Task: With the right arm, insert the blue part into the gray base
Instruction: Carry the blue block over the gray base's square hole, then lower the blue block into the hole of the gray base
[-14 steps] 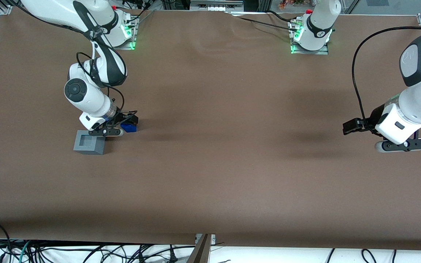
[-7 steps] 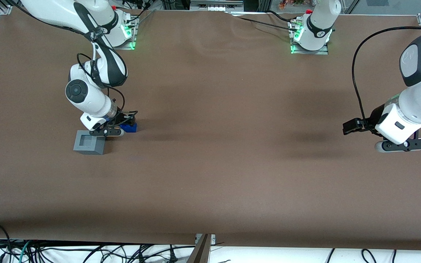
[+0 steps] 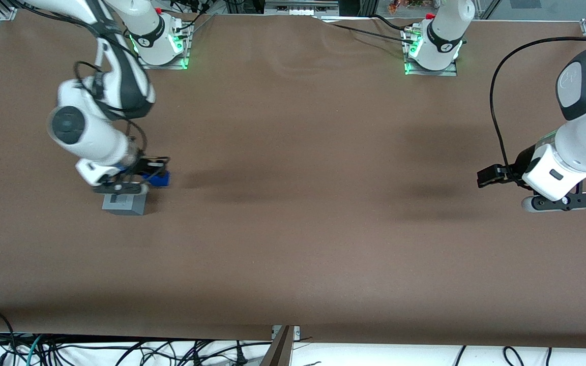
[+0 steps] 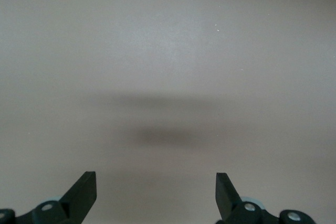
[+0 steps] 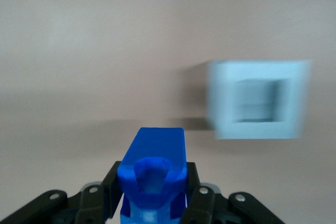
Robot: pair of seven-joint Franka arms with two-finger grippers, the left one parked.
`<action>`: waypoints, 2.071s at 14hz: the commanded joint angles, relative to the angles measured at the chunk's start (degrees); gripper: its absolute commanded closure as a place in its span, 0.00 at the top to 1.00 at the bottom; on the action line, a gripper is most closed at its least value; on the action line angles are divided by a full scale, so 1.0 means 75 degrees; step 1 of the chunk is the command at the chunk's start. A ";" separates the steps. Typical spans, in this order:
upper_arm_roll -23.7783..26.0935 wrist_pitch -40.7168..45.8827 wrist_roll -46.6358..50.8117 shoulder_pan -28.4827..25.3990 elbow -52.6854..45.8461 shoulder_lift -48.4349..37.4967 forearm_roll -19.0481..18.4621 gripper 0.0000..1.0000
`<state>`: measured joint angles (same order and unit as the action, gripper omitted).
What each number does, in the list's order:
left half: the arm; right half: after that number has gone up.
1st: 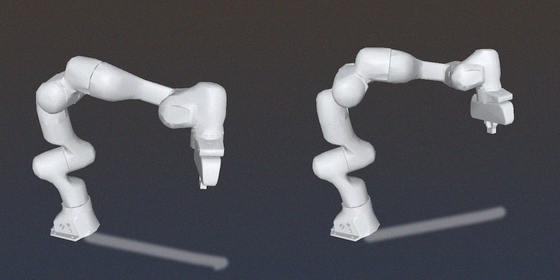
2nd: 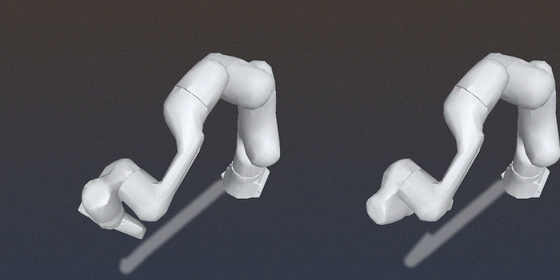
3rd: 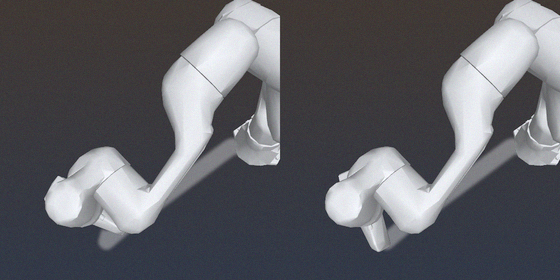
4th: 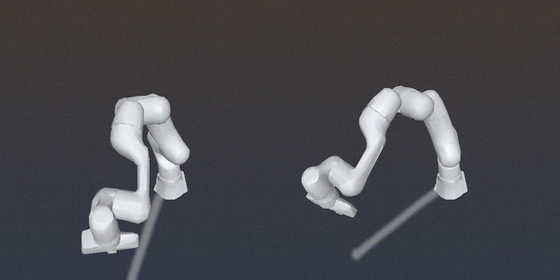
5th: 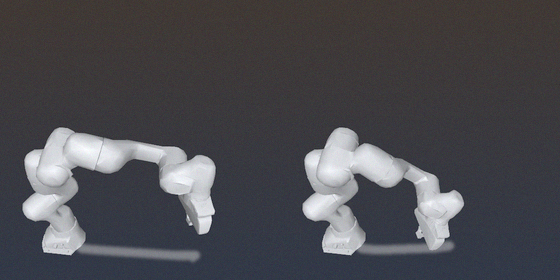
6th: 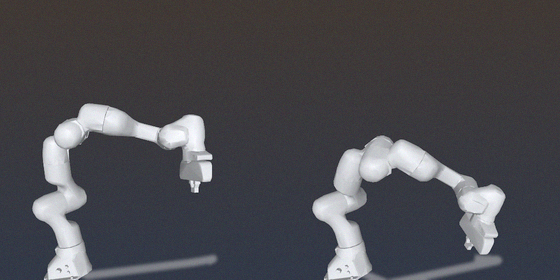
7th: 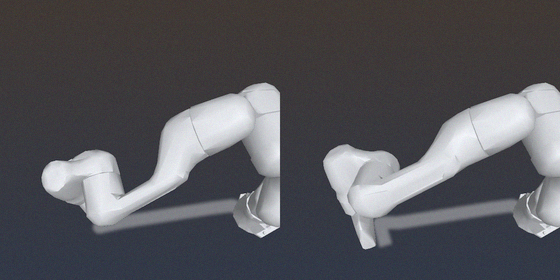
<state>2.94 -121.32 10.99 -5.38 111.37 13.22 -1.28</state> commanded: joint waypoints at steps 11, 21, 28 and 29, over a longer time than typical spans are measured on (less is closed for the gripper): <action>-0.1107 0.0216 -0.1595 0.0050 -0.0751 0.0886 -0.0017 0.00; -0.1107 -0.0252 -0.1583 0.0073 -0.0751 0.1132 0.0239 0.00; -0.1107 -0.0464 -0.1583 0.0073 -0.0728 0.1203 0.0287 0.00; -0.1107 -0.0487 -0.1583 0.0073 -0.0728 0.1226 0.0287 0.00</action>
<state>-5.34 -124.36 -0.48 -4.93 106.84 21.57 -0.08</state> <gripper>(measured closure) 0.493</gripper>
